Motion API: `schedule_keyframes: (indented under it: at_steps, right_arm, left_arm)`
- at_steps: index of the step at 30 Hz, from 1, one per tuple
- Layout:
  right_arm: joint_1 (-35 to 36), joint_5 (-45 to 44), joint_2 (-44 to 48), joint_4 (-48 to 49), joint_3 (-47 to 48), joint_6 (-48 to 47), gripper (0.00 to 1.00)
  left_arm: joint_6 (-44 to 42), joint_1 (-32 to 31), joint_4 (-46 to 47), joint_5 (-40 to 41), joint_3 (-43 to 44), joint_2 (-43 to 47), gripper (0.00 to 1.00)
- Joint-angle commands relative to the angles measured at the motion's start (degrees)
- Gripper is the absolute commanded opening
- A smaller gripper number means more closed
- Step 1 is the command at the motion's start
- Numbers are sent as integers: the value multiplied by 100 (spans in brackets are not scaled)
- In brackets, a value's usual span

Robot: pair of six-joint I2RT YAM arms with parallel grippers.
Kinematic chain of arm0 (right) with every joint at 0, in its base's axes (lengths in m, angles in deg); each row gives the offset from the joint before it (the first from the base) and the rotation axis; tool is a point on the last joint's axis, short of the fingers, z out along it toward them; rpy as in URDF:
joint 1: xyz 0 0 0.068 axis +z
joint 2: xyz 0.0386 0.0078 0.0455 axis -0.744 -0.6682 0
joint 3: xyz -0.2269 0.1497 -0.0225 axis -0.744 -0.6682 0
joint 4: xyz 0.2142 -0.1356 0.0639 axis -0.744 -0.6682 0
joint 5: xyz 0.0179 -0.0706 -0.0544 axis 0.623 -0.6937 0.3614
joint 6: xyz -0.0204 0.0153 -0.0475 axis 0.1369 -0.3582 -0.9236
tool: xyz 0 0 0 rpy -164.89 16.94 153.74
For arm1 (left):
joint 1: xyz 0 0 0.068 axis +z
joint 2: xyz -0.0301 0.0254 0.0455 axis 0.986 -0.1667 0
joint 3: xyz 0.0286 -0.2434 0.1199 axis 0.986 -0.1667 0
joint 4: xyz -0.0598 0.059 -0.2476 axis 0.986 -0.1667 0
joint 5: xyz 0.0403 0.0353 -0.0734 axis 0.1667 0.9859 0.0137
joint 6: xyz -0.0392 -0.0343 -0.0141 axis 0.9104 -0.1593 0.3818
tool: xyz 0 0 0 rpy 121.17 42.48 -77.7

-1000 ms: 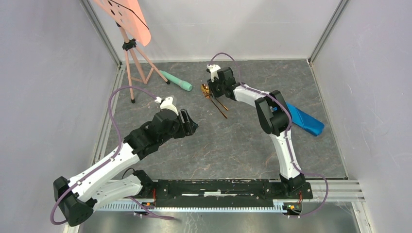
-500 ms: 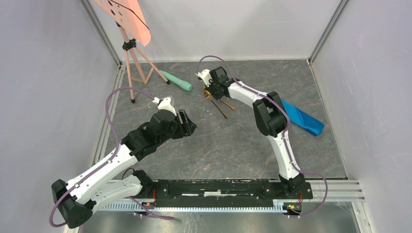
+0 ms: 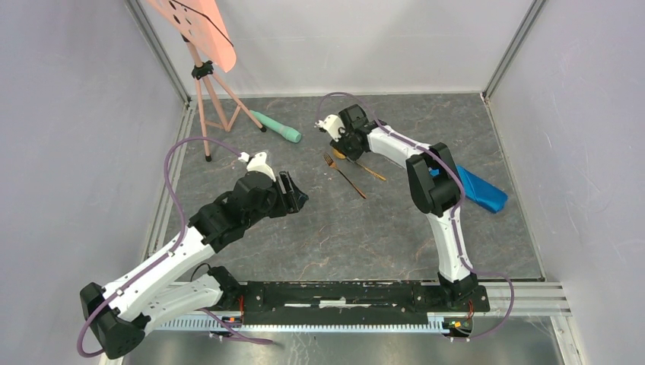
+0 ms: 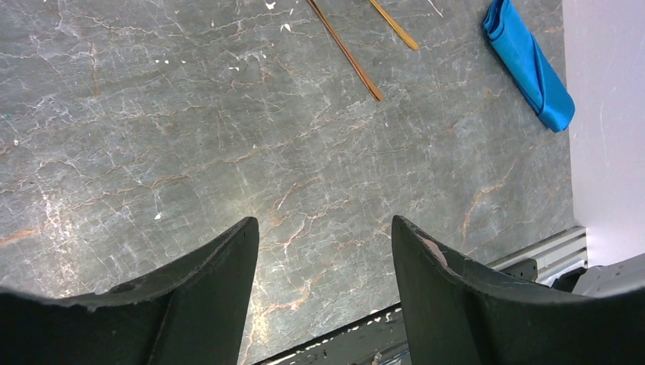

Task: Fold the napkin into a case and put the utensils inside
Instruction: Pick up the spoon from the center of the board.

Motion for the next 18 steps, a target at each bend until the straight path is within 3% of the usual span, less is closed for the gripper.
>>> schedule_keyframes:
  at_steps: [1,5,8,13,18]
  right_arm:
    - [8,228,-484,-488,244,-103,33]
    - [12,550,-410,-369,21,-283,24]
    - [12,993,-674,-996,375,-683,16]
    - [9,867,-564,-996,305,-616,1]
    - [-61,901,16,-834,87,-709,0]
  left_arm:
    - [-174,63,142,29,16,214,72]
    - [-260,116,131,42,-11,335,73]
    - [-353,146,111,-18,30,362,73]
    - [-538,178,0,-62,175,480,73]
    - [-918,191,-217,-131,562,536,75]
